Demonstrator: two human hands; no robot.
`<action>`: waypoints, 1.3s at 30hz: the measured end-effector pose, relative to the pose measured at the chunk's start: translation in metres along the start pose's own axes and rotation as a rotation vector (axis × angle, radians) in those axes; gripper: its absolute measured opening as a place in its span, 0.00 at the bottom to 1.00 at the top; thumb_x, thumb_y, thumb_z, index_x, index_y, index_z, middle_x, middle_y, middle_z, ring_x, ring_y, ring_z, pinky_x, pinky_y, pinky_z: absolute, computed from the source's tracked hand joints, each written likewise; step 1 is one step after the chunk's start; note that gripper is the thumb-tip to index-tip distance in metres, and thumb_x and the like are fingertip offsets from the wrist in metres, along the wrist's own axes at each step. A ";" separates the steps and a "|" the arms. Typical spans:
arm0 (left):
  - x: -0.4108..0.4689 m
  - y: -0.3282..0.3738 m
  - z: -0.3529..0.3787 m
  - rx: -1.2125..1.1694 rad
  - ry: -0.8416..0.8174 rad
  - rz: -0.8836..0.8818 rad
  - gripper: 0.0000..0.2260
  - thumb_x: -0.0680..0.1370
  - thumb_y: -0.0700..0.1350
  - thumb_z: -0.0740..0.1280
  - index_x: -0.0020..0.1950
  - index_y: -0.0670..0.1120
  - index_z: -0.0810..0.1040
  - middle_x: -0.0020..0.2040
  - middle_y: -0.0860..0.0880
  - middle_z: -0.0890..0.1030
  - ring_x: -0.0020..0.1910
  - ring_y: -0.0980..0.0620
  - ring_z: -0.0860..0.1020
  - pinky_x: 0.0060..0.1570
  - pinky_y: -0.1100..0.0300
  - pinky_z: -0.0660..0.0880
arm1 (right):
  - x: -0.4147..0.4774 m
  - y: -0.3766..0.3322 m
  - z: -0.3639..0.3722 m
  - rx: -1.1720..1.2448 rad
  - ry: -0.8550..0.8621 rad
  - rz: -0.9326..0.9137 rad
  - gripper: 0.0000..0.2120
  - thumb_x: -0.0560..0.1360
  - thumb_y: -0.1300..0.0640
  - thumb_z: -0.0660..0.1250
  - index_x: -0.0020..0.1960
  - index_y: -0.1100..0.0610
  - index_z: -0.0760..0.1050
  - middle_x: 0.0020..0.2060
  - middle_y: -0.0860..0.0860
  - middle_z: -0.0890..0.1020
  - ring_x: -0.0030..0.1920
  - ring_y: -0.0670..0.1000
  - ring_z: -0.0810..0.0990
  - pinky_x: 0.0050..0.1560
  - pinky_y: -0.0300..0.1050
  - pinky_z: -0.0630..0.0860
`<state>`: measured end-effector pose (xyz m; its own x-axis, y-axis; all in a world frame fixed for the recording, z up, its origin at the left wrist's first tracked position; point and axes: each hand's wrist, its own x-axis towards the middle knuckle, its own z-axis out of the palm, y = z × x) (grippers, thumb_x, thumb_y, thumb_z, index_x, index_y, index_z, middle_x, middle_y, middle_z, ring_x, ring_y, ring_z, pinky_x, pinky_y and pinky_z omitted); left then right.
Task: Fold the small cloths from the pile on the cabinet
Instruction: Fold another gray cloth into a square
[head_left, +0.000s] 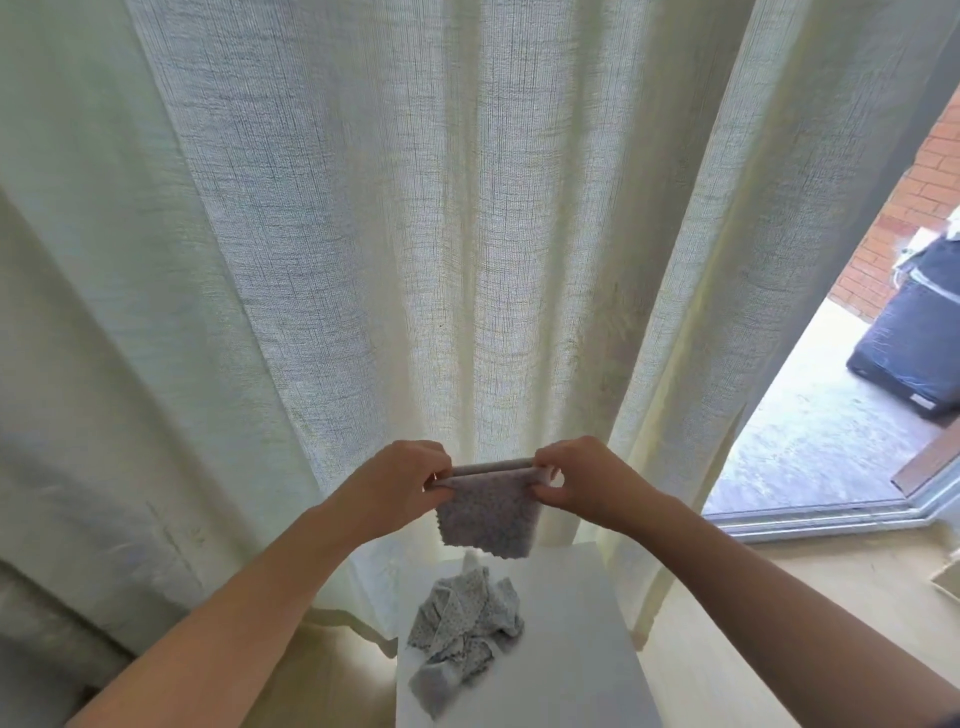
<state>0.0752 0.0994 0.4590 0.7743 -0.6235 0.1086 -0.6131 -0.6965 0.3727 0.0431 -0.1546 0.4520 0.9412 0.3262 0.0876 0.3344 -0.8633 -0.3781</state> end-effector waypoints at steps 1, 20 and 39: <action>0.000 0.000 0.000 -0.028 0.031 -0.005 0.10 0.75 0.43 0.72 0.36 0.46 0.74 0.36 0.52 0.76 0.33 0.56 0.72 0.36 0.63 0.70 | 0.000 0.001 0.001 0.040 0.029 0.020 0.08 0.74 0.51 0.71 0.42 0.56 0.80 0.37 0.46 0.83 0.39 0.43 0.79 0.44 0.41 0.76; -0.003 -0.003 0.002 -0.120 0.285 0.088 0.18 0.71 0.44 0.76 0.32 0.46 0.67 0.30 0.53 0.71 0.28 0.53 0.69 0.30 0.62 0.68 | -0.003 0.005 -0.017 0.217 0.071 -0.116 0.04 0.74 0.57 0.73 0.41 0.54 0.79 0.36 0.42 0.81 0.40 0.38 0.80 0.46 0.28 0.74; 0.012 -0.005 0.003 -0.339 0.050 -0.138 0.08 0.73 0.46 0.74 0.47 0.53 0.76 0.43 0.53 0.77 0.40 0.58 0.76 0.42 0.63 0.73 | 0.031 -0.021 -0.007 0.498 0.185 0.099 0.06 0.78 0.62 0.63 0.47 0.52 0.75 0.40 0.42 0.80 0.43 0.41 0.79 0.45 0.33 0.75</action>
<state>0.0870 0.0939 0.4558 0.8580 -0.5077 0.0778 -0.4220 -0.6106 0.6701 0.0652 -0.1290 0.4697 0.9748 0.1409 0.1731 0.2230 -0.5847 -0.7800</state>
